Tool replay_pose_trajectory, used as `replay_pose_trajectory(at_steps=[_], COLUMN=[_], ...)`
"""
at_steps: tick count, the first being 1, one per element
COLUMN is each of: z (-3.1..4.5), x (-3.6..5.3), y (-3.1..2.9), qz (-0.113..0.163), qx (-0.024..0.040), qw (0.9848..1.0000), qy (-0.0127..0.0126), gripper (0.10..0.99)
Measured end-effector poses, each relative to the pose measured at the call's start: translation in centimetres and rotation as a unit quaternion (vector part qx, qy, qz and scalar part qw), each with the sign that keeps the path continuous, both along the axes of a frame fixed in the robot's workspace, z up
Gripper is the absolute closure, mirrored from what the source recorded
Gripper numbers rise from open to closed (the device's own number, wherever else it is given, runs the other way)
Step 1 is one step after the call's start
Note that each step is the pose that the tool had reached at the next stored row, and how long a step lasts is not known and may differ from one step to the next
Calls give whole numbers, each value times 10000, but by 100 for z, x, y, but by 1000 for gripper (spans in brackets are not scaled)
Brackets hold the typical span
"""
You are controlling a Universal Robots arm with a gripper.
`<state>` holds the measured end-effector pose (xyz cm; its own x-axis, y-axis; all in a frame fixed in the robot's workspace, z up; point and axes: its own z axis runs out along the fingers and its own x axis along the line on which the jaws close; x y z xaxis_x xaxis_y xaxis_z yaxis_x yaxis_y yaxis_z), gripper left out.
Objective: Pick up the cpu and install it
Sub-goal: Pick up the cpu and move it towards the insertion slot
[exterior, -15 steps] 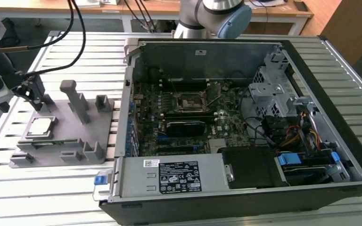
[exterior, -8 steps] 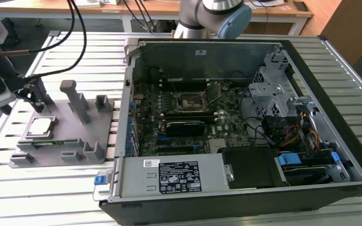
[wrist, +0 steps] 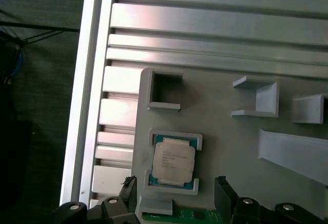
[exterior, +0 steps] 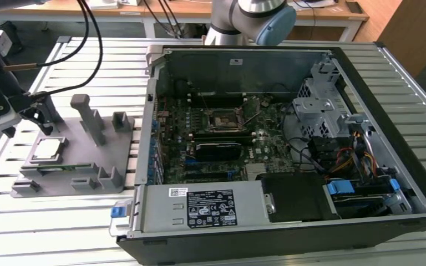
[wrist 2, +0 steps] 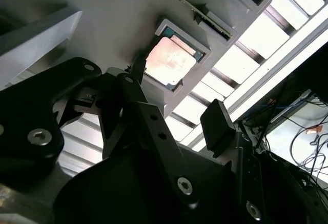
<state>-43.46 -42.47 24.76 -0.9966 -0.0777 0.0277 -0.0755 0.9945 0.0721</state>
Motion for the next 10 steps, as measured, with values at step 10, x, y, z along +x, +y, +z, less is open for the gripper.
replay_pose_trajectory(at_steps=[10], z=[-86], x=[-3], y=[0], qz=[0], qx=[0], qw=[10000], qy=[-1], gripper=[380])
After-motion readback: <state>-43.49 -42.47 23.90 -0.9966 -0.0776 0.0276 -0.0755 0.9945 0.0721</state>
